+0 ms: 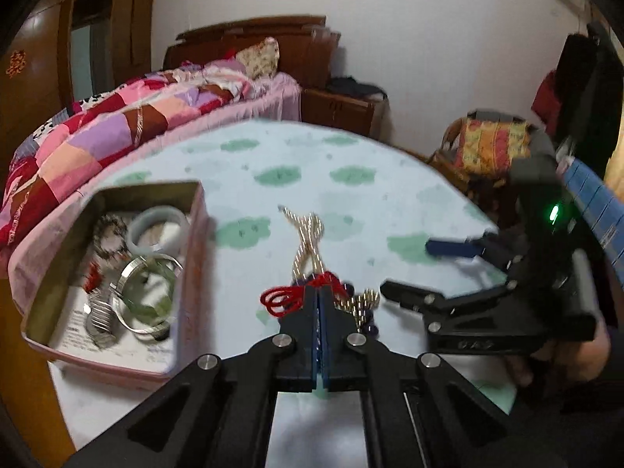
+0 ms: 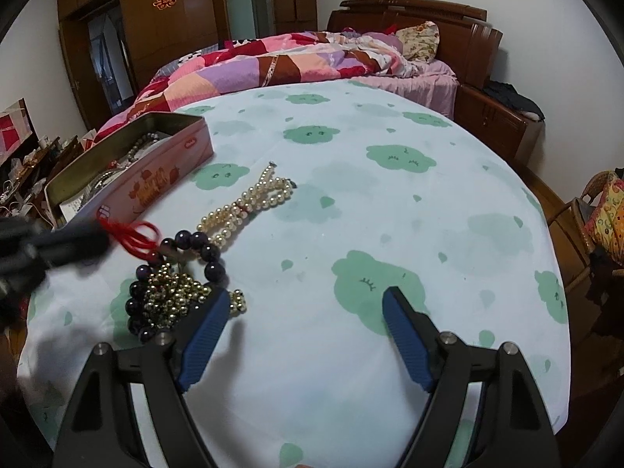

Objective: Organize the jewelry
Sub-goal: 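Grasp the red-tasseled beaded piece with the left gripper while the right grasps the gold bead chain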

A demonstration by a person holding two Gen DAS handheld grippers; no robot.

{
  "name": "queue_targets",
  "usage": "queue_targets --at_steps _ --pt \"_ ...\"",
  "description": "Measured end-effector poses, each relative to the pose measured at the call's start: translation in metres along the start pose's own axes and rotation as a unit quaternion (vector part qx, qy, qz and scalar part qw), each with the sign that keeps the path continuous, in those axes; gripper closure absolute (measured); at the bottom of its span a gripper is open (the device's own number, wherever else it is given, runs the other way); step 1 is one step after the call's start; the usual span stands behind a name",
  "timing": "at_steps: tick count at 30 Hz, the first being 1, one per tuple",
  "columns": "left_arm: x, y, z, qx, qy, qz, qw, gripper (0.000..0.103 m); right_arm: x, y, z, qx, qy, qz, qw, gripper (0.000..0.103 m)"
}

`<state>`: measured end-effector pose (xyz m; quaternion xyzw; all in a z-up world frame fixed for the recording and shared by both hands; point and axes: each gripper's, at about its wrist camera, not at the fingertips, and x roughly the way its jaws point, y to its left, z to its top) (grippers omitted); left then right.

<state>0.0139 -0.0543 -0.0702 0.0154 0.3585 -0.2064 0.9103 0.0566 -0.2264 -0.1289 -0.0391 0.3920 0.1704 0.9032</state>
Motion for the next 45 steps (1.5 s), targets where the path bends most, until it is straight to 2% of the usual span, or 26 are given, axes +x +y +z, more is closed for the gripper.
queue_targets --at_steps 2,3,9,14,16,18,20,22,24,37,45 --pt "-0.012 0.007 0.006 -0.011 -0.015 -0.003 0.9998 0.103 -0.003 0.003 0.002 -0.006 -0.002 0.008 1.0 0.039" --pt "-0.018 0.01 0.009 -0.016 -0.022 -0.004 0.9996 0.103 -0.005 0.005 0.003 -0.009 -0.003 0.016 1.0 0.041" --pt "-0.033 0.026 0.017 -0.031 -0.042 0.011 0.9986 0.103 -0.011 0.037 0.009 -0.058 -0.009 0.052 0.997 0.041" --pt "-0.028 0.03 0.016 -0.038 -0.035 0.013 0.9986 0.103 -0.001 0.066 0.014 -0.105 -0.002 0.07 0.992 0.05" --pt "-0.026 0.031 0.014 -0.039 -0.032 0.012 0.9987 0.103 0.008 0.073 0.013 -0.117 0.011 0.074 0.99 0.051" --pt "-0.025 0.032 0.014 -0.04 -0.03 0.011 0.9987 0.103 0.017 0.076 0.011 -0.123 0.027 0.058 0.99 0.054" --pt "-0.025 0.033 0.013 -0.042 -0.03 0.012 0.9986 0.103 0.022 0.072 0.01 -0.113 0.037 0.059 0.991 0.063" --pt "-0.027 0.033 0.014 -0.041 -0.032 0.013 0.9985 0.103 0.02 0.067 0.011 -0.103 0.037 0.063 0.992 0.082" --pt "-0.029 0.032 0.015 -0.042 -0.034 0.013 0.9985 0.103 0.015 0.064 0.012 -0.098 0.028 0.059 0.993 0.09" --pt "-0.042 0.034 0.021 -0.04 -0.048 0.012 0.9979 0.103 -0.026 0.047 0.036 -0.048 -0.033 0.081 0.995 0.09" --pt "-0.063 0.041 0.037 -0.031 -0.072 0.022 0.9967 0.103 -0.052 0.052 0.063 -0.055 -0.073 0.089 0.992 0.09"
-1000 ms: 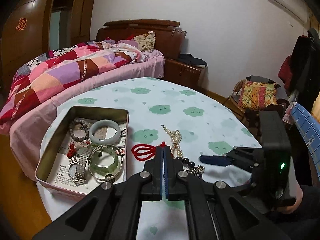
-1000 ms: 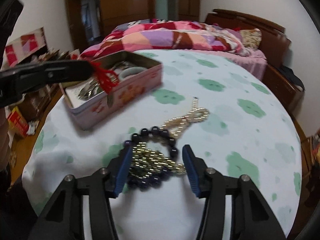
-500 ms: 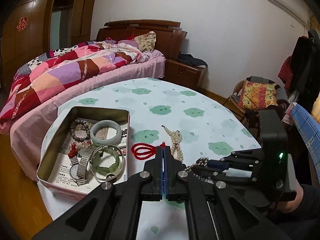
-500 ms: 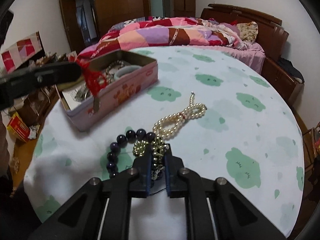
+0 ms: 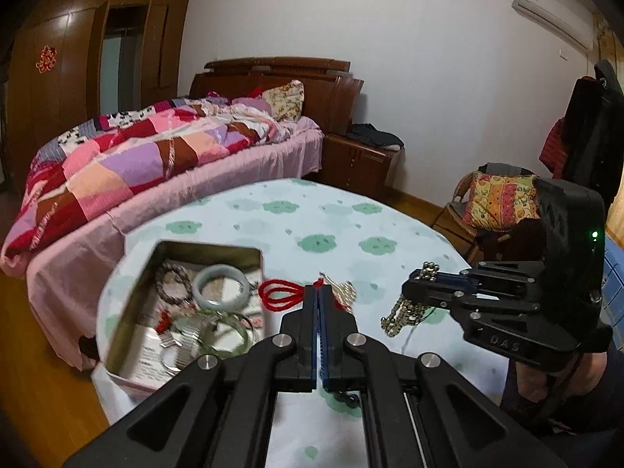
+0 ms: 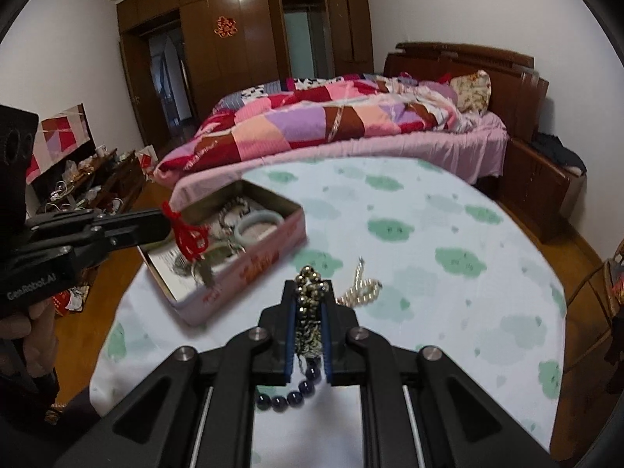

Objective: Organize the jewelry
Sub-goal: 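Grasp the red-tasseled beaded piece with the left gripper while the right grasps the gold bead chain, then carry the red piece and gold chain into the tin box and open both grippers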

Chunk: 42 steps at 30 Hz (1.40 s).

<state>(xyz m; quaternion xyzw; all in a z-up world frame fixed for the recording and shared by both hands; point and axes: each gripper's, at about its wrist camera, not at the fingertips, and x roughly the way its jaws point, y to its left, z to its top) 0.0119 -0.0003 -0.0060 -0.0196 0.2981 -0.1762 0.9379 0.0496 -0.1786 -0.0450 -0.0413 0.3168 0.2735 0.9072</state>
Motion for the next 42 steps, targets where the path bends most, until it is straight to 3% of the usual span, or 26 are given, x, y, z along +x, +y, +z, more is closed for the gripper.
queue_targets --at_steps 14,28,42 --pt "-0.025 0.068 0.019 -0.036 -0.029 0.075 0.9961 0.103 0.01 0.048 0.057 -0.059 -0.032 0.032 0.997 0.09" --pt "-0.01 0.09 0.009 -0.059 -0.013 0.09 0.9942 0.103 0.046 0.094 0.075 -0.096 -0.02 0.057 0.993 0.09" --pt "0.015 0.105 -0.006 -0.077 0.019 0.094 0.9924 0.103 0.084 0.109 0.063 -0.101 0.022 0.052 0.993 0.09"
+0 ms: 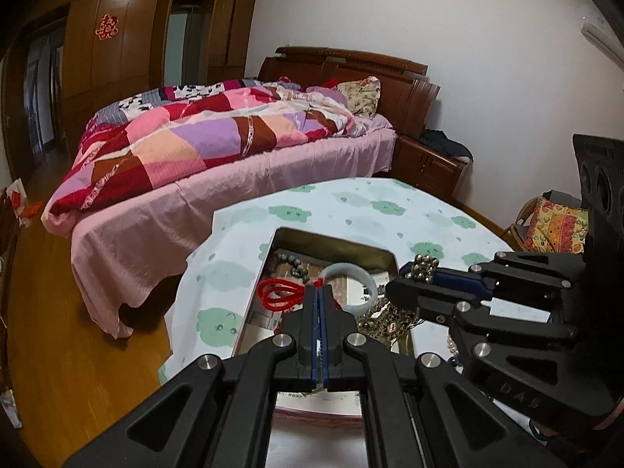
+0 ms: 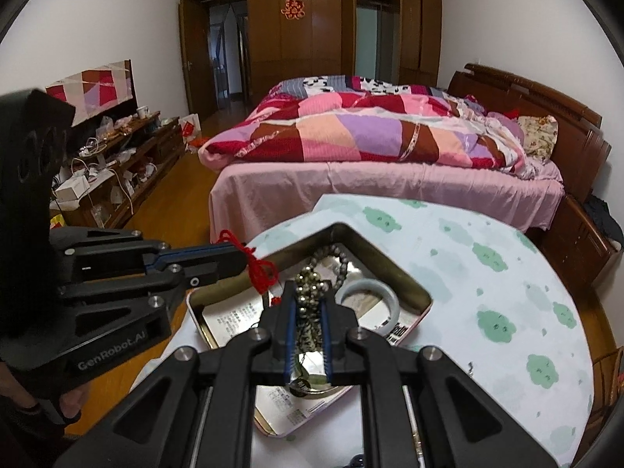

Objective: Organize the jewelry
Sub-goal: 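Carry the red piece and gold chain into the tin box and open both grippers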

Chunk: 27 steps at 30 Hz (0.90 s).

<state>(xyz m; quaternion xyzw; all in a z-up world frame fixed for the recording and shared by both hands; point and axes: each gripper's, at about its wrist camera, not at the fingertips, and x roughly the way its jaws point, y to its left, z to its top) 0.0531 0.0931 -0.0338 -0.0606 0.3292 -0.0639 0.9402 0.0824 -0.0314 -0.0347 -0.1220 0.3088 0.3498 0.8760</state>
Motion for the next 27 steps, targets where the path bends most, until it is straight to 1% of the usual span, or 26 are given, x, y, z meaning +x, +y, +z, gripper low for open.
queue_targets --at_steps 7,10,16,22,26,27 --pt "0.011 0.002 -0.005 0.0 0.015 0.003 0.9999 0.103 0.015 0.004 -0.011 0.005 0.019 0.001 1.0 0.09" --pt "0.015 0.002 -0.007 0.003 0.021 0.011 0.9997 0.103 0.019 0.005 -0.014 0.007 0.025 0.001 1.0 0.09" --pt "0.024 0.003 -0.012 0.005 0.036 0.011 0.9993 0.103 0.028 0.005 -0.021 0.011 0.039 0.002 0.999 0.09" --pt "0.034 0.005 -0.018 0.004 0.051 0.017 0.9986 0.103 0.039 0.004 -0.028 0.013 0.063 0.003 0.998 0.089" --pt "0.034 0.007 -0.017 0.002 0.052 0.023 0.9984 0.103 0.042 0.003 -0.033 0.01 0.07 0.006 0.997 0.088" --pt "0.034 0.007 -0.017 0.004 0.052 0.025 0.9983 0.103 0.042 0.003 -0.034 0.011 0.072 0.008 0.997 0.085"
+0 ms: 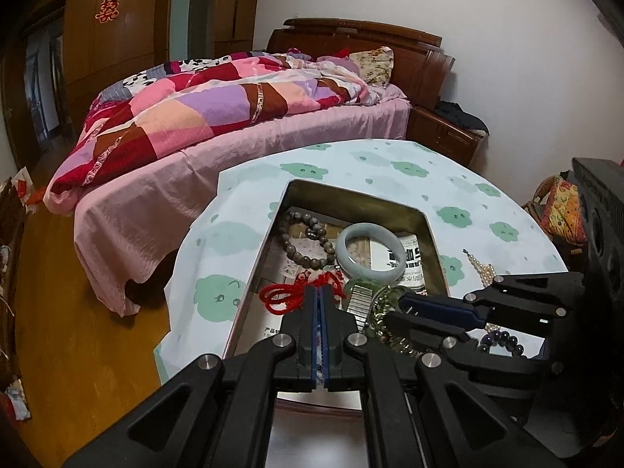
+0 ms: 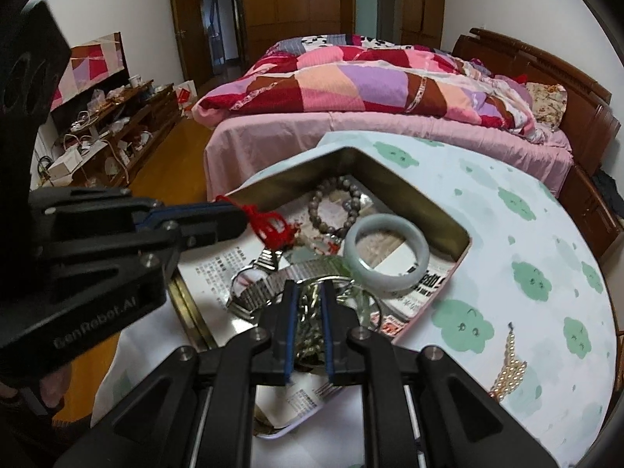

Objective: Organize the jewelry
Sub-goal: 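Carry the red piece and gold chain into the tin box and open both grippers, then move both grippers back to the purple bead bracelet and pearl necklace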

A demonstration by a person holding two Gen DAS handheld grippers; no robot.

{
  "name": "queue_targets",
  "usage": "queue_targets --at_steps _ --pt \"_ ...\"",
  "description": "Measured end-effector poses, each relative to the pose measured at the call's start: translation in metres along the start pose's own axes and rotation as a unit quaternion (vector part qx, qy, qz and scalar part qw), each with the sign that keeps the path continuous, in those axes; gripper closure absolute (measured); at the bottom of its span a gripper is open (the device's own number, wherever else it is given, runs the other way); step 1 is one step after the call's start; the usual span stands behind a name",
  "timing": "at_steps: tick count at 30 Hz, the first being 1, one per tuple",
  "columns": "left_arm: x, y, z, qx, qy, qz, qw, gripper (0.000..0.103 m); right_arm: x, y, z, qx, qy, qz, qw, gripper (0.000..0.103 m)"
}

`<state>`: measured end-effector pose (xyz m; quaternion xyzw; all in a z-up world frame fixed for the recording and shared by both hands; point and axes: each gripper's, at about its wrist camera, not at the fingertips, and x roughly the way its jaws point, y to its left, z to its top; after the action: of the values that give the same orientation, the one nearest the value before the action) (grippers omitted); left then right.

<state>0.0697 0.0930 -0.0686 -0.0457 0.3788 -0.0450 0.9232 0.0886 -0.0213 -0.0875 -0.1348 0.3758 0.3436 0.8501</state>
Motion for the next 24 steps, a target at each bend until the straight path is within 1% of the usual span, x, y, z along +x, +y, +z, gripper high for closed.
queue_targets --at_steps 1,3,5,8,9,10,11,12,13,14,15,16,19,21,22,24 --pt "0.0 0.0 0.0 0.0 0.0 0.003 1.0 0.102 0.0 0.0 -0.001 0.002 0.001 -0.001 1.0 0.077" --pt "-0.001 0.0 0.0 -0.001 -0.001 0.0 1.0 0.102 0.0 -0.002 -0.002 0.003 0.001 -0.001 1.0 0.068" --pt "0.0 0.0 0.0 -0.002 0.002 0.005 1.0 0.102 0.0 -0.002 -0.003 0.005 0.002 -0.001 1.0 0.066" --pt "0.0 0.001 0.001 -0.004 0.002 0.009 0.9999 0.101 0.0 -0.003 -0.003 0.007 0.001 -0.001 1.0 0.058" --pt "0.0 0.001 0.002 -0.004 0.002 0.011 0.9999 0.098 0.0 -0.003 -0.003 0.007 0.001 -0.001 1.0 0.052" --pt "-0.001 0.001 0.002 -0.004 0.003 0.014 0.9999 0.084 0.0 -0.003 -0.003 0.008 -0.001 -0.001 1.0 0.045" --pt "-0.002 0.001 0.002 -0.004 0.001 0.021 0.9998 0.073 -0.001 -0.003 -0.003 0.009 -0.002 0.0 1.0 0.043" --pt "-0.005 0.001 0.002 -0.005 -0.006 0.027 0.9996 0.046 -0.001 -0.003 -0.003 0.009 -0.003 0.0 1.0 0.041" --pt "-0.008 0.001 0.002 -0.007 -0.016 0.034 0.9993 0.025 -0.002 -0.003 -0.003 0.01 -0.004 0.0 1.0 0.041" --pt "-0.013 0.002 0.003 -0.011 -0.03 0.038 0.9988 0.022 -0.003 -0.003 -0.003 0.011 -0.005 0.0 1.0 0.041" --pt "-0.015 0.002 0.003 -0.013 -0.033 0.032 0.9988 0.022 -0.004 -0.003 -0.003 0.012 -0.006 0.001 1.0 0.039" --pt "-0.015 0.003 0.004 -0.014 -0.031 0.027 0.9991 0.022 -0.005 -0.004 -0.004 0.013 -0.008 0.001 1.0 0.037" --pt "-0.015 0.002 0.004 -0.013 -0.031 0.036 0.9988 0.022 -0.013 -0.009 -0.006 0.023 -0.015 0.001 1.0 0.034" --pt "-0.015 0.0 0.004 -0.016 -0.03 0.035 0.9988 0.022 -0.019 -0.015 -0.009 0.027 -0.02 0.0 0.999 0.032" --pt "-0.016 -0.001 0.004 -0.016 -0.033 0.038 0.9986 0.022 -0.023 -0.019 -0.012 0.029 -0.024 -0.003 0.999 0.03" --pt "-0.018 -0.007 0.004 -0.013 -0.039 0.042 0.9983 0.022 -0.031 -0.03 -0.017 0.04 -0.028 -0.016 0.999 0.029"
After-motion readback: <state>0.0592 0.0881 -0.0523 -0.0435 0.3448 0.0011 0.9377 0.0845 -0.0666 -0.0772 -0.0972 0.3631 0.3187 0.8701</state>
